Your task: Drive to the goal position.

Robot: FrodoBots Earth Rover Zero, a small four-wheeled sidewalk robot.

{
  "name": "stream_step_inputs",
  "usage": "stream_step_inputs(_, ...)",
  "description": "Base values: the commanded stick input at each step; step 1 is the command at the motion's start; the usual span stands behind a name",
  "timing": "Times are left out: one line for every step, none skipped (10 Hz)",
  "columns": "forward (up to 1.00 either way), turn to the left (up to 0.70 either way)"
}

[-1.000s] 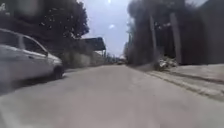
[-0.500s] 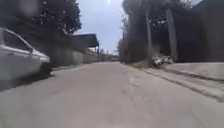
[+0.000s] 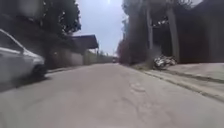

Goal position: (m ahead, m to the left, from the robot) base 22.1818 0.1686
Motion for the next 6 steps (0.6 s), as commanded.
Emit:
stream_step_inputs(0.70,0.00)
stream_step_inputs(0.70,0.00)
stream_step_inputs(0.70,0.00)
stream_step_inputs(0.70,0.00)
stream_step_inputs(0.70,-0.28)
stream_step_inputs(0.70,-0.35)
